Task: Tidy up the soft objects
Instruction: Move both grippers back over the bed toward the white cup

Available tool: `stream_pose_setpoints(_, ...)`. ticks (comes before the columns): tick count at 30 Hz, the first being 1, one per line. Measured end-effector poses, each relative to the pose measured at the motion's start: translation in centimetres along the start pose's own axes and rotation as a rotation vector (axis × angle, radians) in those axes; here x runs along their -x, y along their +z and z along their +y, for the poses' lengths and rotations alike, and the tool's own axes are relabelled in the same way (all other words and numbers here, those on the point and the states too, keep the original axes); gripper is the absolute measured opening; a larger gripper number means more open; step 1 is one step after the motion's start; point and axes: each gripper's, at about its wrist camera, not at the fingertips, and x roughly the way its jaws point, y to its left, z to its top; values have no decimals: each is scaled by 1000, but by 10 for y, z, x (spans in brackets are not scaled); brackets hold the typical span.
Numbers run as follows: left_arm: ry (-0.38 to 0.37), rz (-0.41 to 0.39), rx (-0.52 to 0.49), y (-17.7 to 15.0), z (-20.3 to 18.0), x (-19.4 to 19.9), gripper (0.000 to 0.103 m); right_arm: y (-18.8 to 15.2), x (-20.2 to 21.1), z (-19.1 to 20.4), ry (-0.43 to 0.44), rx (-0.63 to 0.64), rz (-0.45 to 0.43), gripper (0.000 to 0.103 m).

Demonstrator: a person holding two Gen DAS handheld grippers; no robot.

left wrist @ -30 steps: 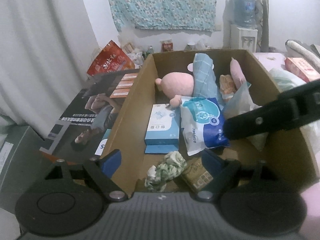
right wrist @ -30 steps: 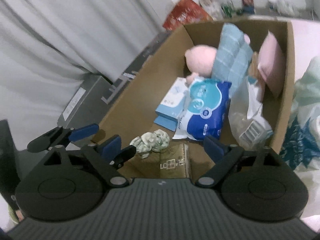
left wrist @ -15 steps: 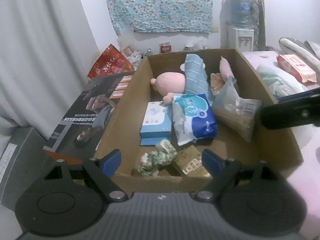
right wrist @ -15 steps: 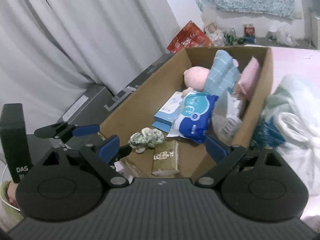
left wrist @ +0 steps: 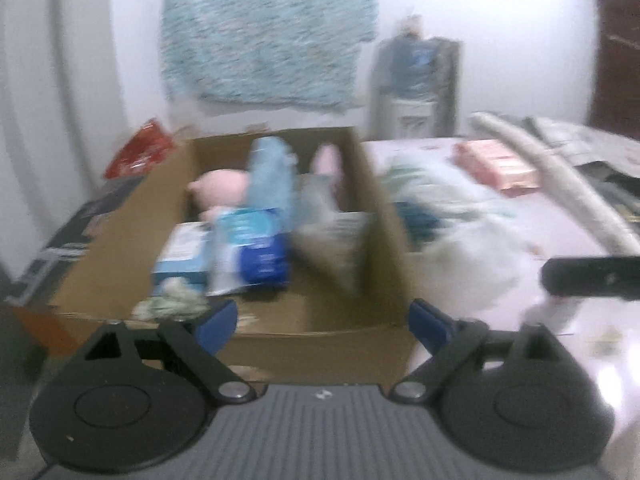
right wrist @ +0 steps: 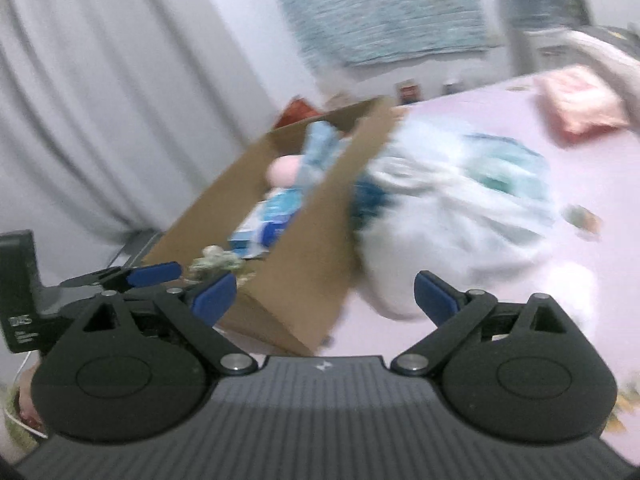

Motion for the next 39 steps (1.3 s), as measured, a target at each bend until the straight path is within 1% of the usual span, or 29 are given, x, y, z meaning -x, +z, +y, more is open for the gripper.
stream_pose_setpoints(3,-63,-30,-34,-4,-27,0,95,-16,22,-22,-79,-29,-44,96)
stream_pose_setpoints(5,-107,-49,-59,-7,-43,-2,95,-24,36,-35,-143,-22,-75,96)
stream_pose_setpoints(7,-151,-51,-84,-11,-61,-5,95,-28,42,-44,-203,-5,-95,96)
stream_pose_setpoints(9,-143,-75,-123,-17,-77,-6,97,-30,43,-53,-262,13,-107,96)
stream_pose_setpoints(11,-146,-87,-182,-19,-94,-7,97,-30,42,-63,-298,30,-110,96)
stream_pose_setpoints(13,-177,-77,-215,-20,-105,-9,97,-28,35,-69,-323,54,-108,96)
stream_pose_setpoints(17,-170,-82,-245,-21,-117,-9,97,-21,7,-76,-356,130,-96,96)
stream_pose_setpoints(20,-171,-58,-255,-25,-121,-13,97,-16,-12,-82,-383,168,-76,96)
stream_pose_setpoints(23,-162,-40,-270,-29,-124,-15,95,-14,-32,-88,-382,185,-45,94)
stream_pose_setpoints(24,-163,-34,-271,-31,-125,-16,94,-15,-36,-90,-388,190,-39,91)
stream_pose_setpoints(26,-174,-25,-266,-33,-126,-17,91,-15,-44,-95,-398,188,-23,76)
stream_pose_setpoints(27,-181,-15,-262,-35,-126,-18,90,-15,-45,-98,-400,178,-17,61)
stream_pose_setpoints(28,-187,-6,-259,-36,-126,-20,90,-14,-46,-103,-389,149,-15,53)
stream_pose_setpoints(29,-190,0,-257,-37,-127,-20,89,-14,-44,-107,-361,115,-16,52)
stream_pose_setpoints(31,-201,16,-256,-40,-128,-22,85,-13,-39,-114,-339,62,-28,51)
stream_pose_setpoints(33,-211,29,-253,-44,-129,-23,84,-13,-34,-121,-299,-4,-37,50)
stream_pose_setpoints(36,-224,42,-242,-49,-129,-25,83,-13,-27,-138,-171,-184,-22,48)
stream_pose_setpoints(38,-239,62,-235,-52,-129,-29,83,-17,-26,-150,-67,-314,0,41)
stream_pose_setpoints(39,-247,74,-235,-54,-129,-31,82,-19,-26,-155,-23,-377,13,30)
